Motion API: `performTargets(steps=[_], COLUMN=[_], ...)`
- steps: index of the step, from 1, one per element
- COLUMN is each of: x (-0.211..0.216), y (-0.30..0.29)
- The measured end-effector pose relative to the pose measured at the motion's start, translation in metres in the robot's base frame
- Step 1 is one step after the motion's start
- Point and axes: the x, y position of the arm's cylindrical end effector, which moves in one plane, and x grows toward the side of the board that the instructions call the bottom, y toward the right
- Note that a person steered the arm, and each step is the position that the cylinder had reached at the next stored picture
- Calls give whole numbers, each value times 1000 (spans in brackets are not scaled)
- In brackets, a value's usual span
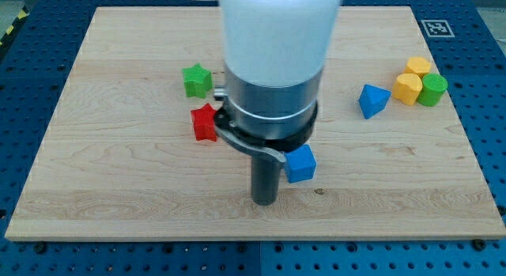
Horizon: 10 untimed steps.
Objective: Slide the blue cube towards the center right
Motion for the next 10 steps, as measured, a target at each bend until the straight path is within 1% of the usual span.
performTargets(steps=[2,3,4,5,6,8,10], x=[-26,-26,-26,-36,-55,-83,-121], y=[8,28,62,87,88,129,143])
